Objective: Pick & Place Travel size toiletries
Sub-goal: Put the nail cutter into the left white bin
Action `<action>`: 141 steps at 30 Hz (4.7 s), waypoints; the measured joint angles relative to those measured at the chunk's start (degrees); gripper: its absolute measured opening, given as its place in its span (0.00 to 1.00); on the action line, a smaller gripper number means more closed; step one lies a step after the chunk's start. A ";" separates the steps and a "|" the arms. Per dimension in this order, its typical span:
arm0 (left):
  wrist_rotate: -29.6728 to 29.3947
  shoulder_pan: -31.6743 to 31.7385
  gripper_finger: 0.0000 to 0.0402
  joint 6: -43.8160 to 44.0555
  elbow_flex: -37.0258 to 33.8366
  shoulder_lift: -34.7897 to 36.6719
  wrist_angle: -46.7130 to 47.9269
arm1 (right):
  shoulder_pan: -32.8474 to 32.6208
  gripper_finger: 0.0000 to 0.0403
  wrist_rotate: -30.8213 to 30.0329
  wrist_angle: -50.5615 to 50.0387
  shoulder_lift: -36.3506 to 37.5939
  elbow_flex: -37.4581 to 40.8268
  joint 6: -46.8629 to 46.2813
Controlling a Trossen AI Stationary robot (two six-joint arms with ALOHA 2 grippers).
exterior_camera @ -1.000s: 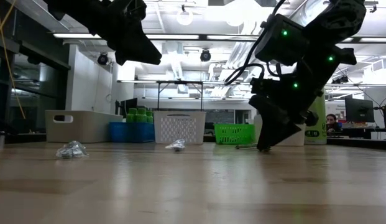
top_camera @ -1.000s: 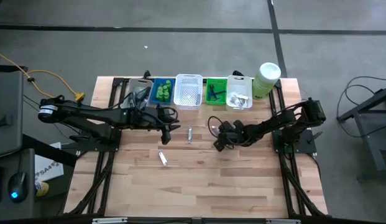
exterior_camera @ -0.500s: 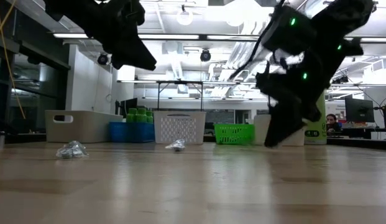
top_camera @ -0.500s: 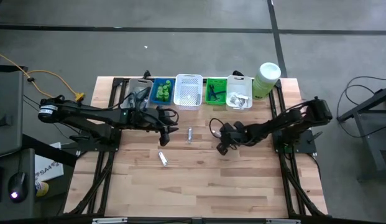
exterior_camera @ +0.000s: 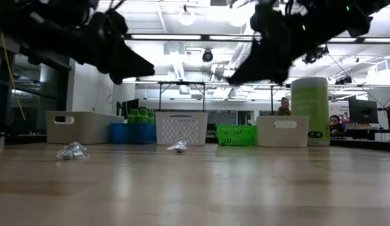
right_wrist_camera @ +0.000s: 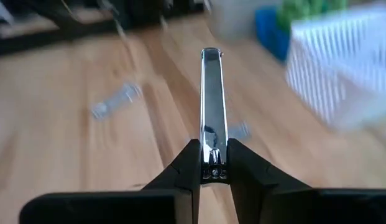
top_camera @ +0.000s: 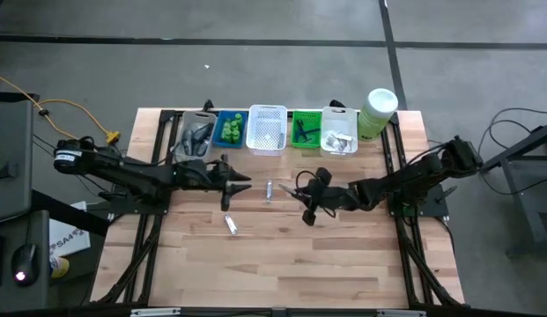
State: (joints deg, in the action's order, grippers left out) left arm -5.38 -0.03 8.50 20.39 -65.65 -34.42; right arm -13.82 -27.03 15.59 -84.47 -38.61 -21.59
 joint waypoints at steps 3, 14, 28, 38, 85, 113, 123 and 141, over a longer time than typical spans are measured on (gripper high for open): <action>3.52 0.00 0.28 -1.31 -2.58 0.00 -6.70 | -0.11 0.12 0.55 7.76 0.00 0.00 5.86; 5.98 -4.16 0.50 -5.28 -2.48 -1.80 -18.54 | 0.38 0.12 6.51 34.79 -9.93 -0.09 20.38; 8.31 -4.22 0.67 -5.25 5.30 -8.05 -19.01 | 3.05 0.12 12.38 49.30 -21.02 -6.28 27.45; 8.89 -4.20 0.64 -4.12 5.43 -8.44 -16.56 | 3.46 0.12 11.98 48.34 -21.03 -6.38 27.82; -4.68 15.99 0.12 -4.17 18.49 -16.45 3.29 | -2.08 0.70 -15.35 9.81 -3.77 -6.39 13.99; 6.33 22.25 0.33 8.38 31.75 -18.05 39.97 | -2.95 0.69 -14.57 -5.66 -1.49 -6.41 -0.83; 8.71 4.90 0.33 -7.47 31.75 -8.83 75.20 | -3.81 0.69 -9.13 -10.18 -0.55 -6.41 -2.25; 4.05 -8.26 0.37 -31.90 26.66 -9.22 70.98 | -3.82 0.69 -2.52 -10.25 -0.57 -6.41 -2.48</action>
State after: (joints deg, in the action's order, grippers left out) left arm -1.33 -8.29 -23.40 47.05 -74.87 36.56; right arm -17.64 -29.55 5.34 -85.03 -45.01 -24.07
